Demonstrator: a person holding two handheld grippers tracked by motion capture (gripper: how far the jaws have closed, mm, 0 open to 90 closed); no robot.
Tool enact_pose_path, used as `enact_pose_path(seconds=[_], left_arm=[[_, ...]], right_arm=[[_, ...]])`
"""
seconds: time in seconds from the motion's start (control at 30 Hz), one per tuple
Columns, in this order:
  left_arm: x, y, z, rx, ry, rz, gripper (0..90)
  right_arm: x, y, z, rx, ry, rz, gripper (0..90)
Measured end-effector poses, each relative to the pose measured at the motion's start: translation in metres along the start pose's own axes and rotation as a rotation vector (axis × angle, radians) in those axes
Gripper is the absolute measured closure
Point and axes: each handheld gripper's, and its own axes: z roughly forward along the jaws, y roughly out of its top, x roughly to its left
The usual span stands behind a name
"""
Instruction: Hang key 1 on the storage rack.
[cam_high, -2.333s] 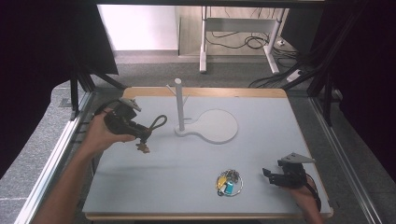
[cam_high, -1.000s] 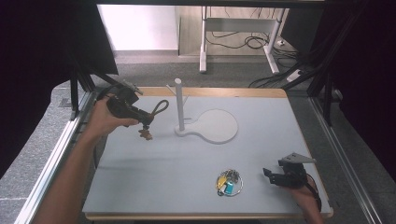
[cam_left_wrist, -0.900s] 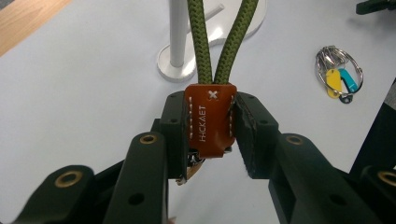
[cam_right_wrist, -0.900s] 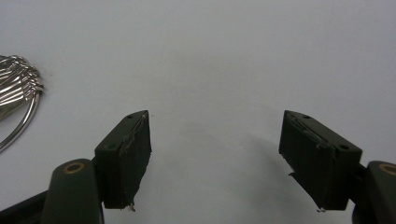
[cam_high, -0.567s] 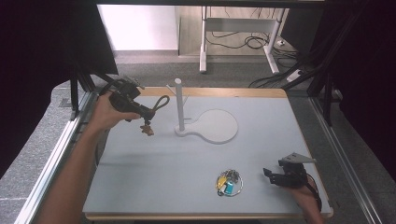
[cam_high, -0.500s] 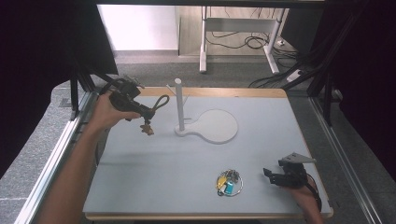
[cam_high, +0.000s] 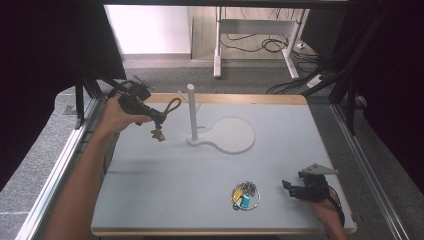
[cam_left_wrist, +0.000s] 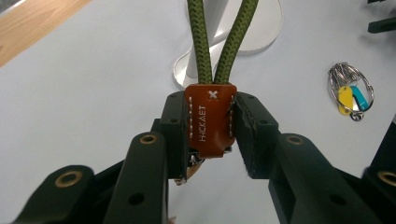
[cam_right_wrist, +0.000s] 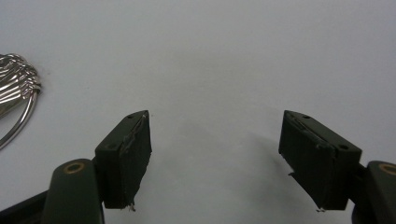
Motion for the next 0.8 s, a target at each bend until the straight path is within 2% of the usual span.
enact_pose_path(seconds=[0.33,0.8], left_arm=[[0.012,0.008,0.004,-0.003,-0.004,-0.021,66.6],[0.02,0.017,0.006,-0.02,-0.014,-0.035,66.6]], right_arm=[[-0.001,0.0,0.0,0.002,-0.002,0.005,25.7],[-0.002,-0.002,-0.002,0.0,-0.009,0.01,25.8]])
